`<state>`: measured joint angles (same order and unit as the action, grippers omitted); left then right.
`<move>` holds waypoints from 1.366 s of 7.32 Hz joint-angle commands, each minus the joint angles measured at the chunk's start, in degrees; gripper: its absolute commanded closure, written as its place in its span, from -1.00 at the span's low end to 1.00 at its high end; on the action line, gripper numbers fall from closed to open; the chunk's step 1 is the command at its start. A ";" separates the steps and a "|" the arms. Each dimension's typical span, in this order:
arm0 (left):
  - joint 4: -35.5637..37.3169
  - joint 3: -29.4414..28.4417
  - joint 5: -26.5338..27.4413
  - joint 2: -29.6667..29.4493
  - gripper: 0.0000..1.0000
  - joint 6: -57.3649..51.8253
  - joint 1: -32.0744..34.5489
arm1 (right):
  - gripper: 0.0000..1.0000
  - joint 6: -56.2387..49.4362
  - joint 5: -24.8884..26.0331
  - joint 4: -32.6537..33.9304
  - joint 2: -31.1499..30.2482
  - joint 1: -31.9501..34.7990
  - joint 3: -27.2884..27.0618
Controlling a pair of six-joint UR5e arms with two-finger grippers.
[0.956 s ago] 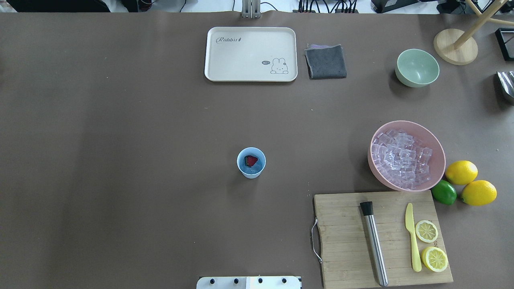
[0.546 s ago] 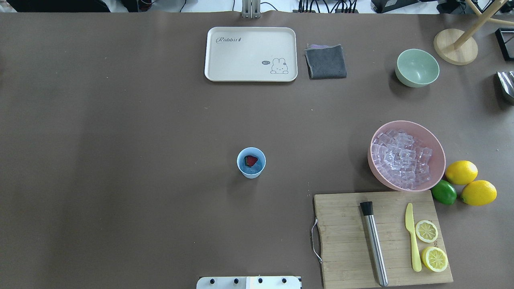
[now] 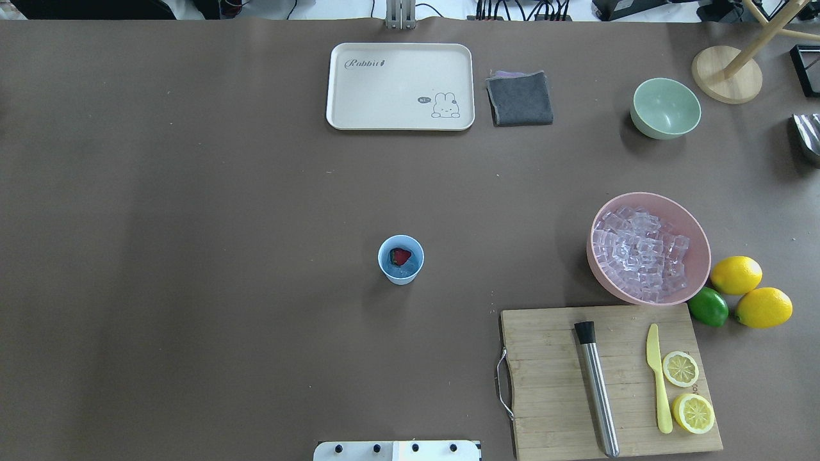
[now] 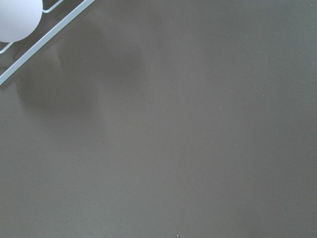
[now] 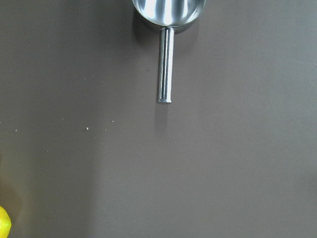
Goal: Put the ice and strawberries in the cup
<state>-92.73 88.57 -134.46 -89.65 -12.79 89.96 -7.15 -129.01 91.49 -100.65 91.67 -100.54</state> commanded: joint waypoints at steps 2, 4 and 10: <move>0.18 0.20 -0.10 -0.08 -0.95 0.31 -0.05 | -1.00 0.03 -0.02 0.00 0.01 0.00 -0.01; 0.44 0.03 -0.18 -0.08 -0.95 0.31 -0.05 | -1.00 1.16 -0.19 -0.09 0.10 0.00 -0.10; 0.36 0.29 -0.27 0.01 -0.95 0.14 0.04 | -1.00 1.96 -0.28 -0.09 0.10 0.00 -0.45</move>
<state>-92.30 88.56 -134.71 -89.72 -12.56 89.96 -5.21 -129.28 91.37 -100.55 91.67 -100.92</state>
